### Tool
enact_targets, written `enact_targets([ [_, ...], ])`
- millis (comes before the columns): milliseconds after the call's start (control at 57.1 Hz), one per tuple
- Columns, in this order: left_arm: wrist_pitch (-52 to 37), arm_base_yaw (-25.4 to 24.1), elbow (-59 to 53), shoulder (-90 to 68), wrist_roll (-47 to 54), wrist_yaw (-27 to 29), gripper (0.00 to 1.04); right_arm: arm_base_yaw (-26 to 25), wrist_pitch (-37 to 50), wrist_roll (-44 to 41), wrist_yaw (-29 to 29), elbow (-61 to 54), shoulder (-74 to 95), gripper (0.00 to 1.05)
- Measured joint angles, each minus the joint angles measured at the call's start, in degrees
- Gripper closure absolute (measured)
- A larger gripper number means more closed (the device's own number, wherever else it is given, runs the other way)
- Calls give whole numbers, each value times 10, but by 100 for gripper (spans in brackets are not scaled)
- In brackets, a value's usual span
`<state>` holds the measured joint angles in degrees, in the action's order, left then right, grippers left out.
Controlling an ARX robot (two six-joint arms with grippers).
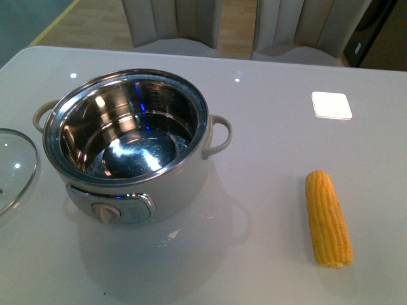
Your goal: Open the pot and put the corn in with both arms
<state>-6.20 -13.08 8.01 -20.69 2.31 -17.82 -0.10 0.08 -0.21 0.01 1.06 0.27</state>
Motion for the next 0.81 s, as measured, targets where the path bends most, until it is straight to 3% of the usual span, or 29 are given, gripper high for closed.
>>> enact_targets([
  [298,10,6,-4,14,0,5,7,0,0,0,0,0,0,9],
  [333,-5,12,-9,18,-3,26,10,0,0,0,0,0,0,9],
  [385,-47,28,-28,30,-10,74,21,0,0,0,0,0,0,9],
  [508,-50,55,-41,55,-17,110,42,0,0,0,0,0,0,9],
  [578,-41,101,-47,68,-20,167,55,0,0,0,0,0,0,9],
  [648,-37,125,-51,78,-19,170,67,0,0,0,0,0,0,9],
  [805,-25,129,-59,104,-20,178,98,0,0,0,0,0,0,9],
])
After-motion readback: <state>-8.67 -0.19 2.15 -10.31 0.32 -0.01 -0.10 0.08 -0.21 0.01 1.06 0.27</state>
